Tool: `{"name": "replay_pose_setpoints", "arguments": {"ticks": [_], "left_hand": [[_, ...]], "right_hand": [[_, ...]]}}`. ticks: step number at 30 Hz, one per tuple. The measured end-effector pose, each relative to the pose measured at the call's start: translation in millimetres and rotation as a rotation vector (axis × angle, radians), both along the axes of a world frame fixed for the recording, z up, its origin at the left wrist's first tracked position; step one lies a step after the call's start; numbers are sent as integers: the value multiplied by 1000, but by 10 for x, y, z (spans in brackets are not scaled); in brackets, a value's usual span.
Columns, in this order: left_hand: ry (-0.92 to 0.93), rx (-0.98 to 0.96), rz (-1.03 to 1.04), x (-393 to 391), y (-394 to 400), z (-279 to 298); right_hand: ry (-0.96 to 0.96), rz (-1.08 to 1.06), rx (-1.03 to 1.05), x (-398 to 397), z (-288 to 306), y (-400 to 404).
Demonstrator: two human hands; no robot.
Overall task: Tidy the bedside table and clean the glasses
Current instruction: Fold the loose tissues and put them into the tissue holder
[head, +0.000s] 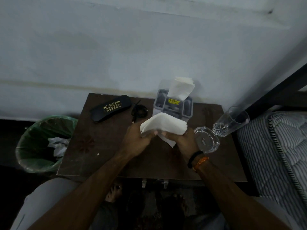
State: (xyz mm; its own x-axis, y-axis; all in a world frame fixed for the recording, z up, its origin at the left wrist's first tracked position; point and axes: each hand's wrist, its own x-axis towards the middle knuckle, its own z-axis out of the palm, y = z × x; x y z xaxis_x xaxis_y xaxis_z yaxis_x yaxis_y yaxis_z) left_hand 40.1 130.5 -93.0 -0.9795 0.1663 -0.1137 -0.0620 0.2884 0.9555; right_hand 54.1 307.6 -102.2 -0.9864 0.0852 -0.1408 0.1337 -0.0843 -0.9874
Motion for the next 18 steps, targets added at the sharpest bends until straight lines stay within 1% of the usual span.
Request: {"name": "replay_pose_setpoints", "arguments": {"ticks": [4, 8, 12, 18], "left_hand": [[-9, 30, 60, -7, 31, -18], [31, 40, 66, -50, 27, -55], [-35, 28, 86, -31, 55, -112], [-62, 52, 121, -79, 52, -23]], "right_hand": [[28, -55, 0, -11, 5, -20], [49, -65, 4, -21, 18, -17], [3, -4, 28, 49, -29, -44], [-36, -16, 48, 14, -30, -24]]}}
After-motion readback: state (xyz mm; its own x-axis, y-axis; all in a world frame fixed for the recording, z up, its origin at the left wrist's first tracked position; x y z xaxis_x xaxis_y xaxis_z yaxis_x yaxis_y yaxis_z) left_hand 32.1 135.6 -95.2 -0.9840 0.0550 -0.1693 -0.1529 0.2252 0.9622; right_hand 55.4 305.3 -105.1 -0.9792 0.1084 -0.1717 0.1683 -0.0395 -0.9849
